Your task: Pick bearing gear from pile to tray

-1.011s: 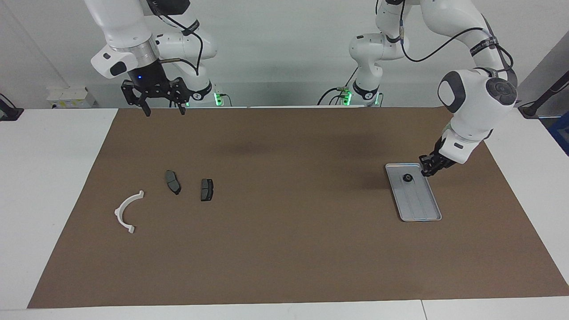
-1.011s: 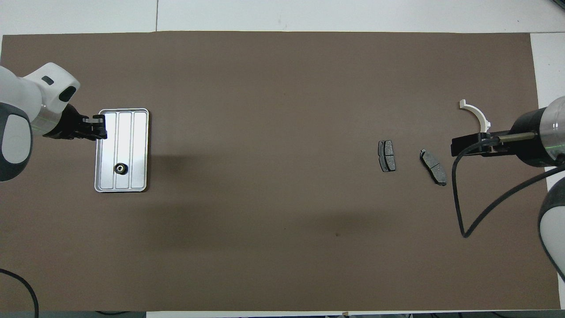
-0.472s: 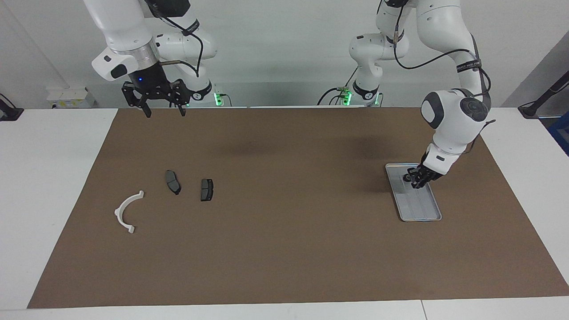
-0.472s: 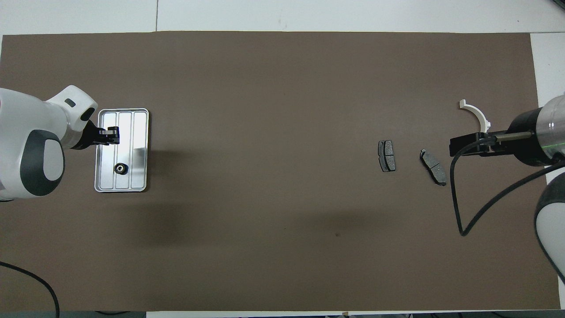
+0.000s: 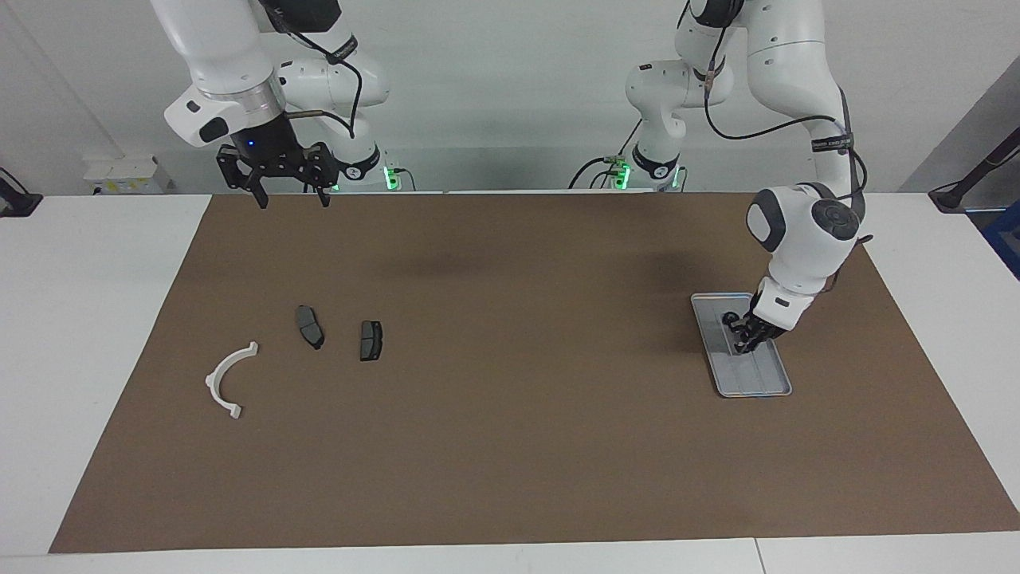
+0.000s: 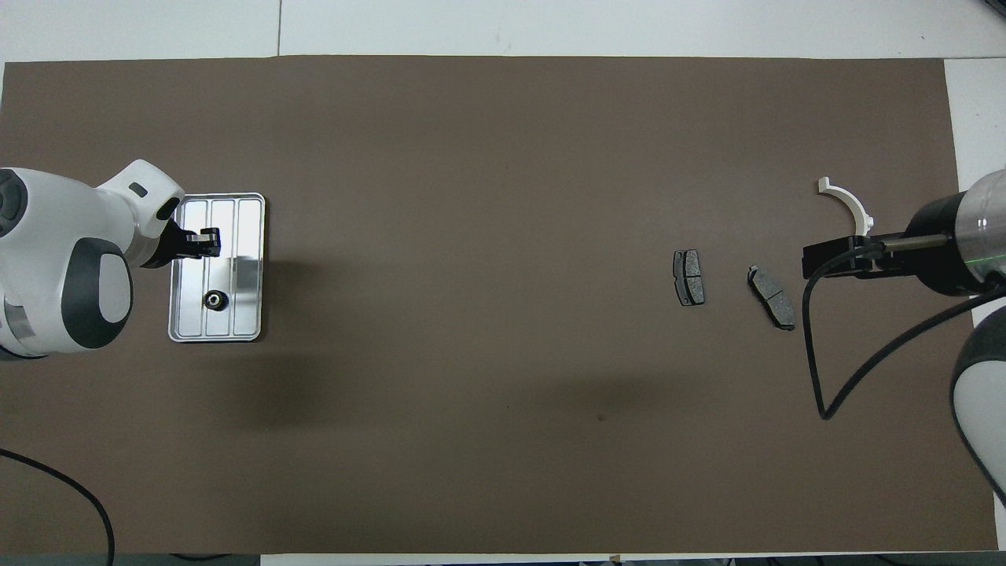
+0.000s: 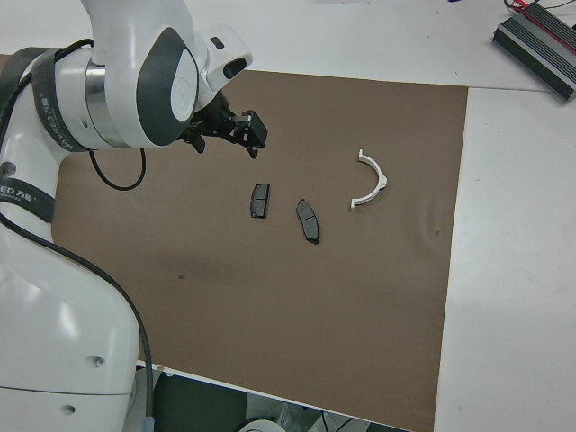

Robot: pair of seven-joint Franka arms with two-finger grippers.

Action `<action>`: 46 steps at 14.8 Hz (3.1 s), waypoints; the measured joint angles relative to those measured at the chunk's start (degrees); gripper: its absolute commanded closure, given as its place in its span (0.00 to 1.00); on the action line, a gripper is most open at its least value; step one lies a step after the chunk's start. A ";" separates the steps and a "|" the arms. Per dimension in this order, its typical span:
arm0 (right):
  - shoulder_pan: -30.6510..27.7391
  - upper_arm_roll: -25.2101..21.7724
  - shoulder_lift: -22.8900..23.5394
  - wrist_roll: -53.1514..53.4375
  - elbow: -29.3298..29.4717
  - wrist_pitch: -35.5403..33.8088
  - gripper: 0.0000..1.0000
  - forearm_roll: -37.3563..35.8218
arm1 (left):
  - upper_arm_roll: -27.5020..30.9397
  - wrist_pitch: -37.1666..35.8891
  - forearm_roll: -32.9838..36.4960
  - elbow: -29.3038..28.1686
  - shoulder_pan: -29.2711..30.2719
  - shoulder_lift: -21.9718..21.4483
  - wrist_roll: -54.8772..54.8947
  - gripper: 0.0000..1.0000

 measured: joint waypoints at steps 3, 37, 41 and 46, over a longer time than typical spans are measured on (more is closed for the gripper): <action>0.02 0.04 0.00 0.00 0.00 -0.02 0.00 -0.05 | -0.01 2.56 0.00 -1.88 0.01 -0.37 0.07 0.58; -0.53 -0.33 0.00 0.00 0.00 -0.11 0.00 -0.07 | 3.70 -57.85 0.31 26.53 -5.43 -23.78 -1.91 0.00; -0.53 -0.33 0.00 0.00 0.00 -0.11 0.00 -0.07 | 2.63 -57.86 0.31 26.47 -5.43 -23.71 -1.91 0.00; -0.52 -0.32 0.00 0.00 0.00 -0.11 0.00 -0.07 | 2.33 -56.39 0.31 25.89 -5.55 -22.66 -1.91 0.00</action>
